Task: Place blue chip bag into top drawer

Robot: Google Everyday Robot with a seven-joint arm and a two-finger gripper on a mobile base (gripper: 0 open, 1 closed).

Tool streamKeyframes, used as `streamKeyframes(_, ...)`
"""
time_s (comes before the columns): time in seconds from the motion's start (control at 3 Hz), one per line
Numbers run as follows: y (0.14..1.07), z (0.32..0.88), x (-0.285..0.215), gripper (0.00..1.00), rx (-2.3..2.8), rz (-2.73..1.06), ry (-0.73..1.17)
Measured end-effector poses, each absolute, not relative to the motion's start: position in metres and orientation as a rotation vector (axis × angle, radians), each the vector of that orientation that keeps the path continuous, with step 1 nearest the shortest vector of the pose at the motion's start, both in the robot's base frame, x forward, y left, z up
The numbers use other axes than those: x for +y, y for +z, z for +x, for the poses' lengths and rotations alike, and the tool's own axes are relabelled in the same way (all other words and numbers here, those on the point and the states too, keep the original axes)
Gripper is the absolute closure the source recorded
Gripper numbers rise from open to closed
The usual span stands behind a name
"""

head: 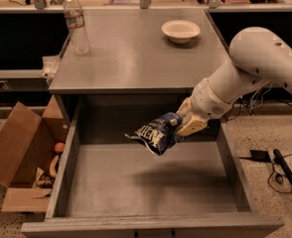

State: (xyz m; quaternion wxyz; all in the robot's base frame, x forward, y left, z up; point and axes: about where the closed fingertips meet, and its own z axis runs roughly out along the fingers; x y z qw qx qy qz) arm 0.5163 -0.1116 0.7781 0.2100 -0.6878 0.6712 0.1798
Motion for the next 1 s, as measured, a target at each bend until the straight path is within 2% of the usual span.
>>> streamKeyframes(1.0,0.711,0.508,-0.042,0.97,1.692,-2.009,0.768)
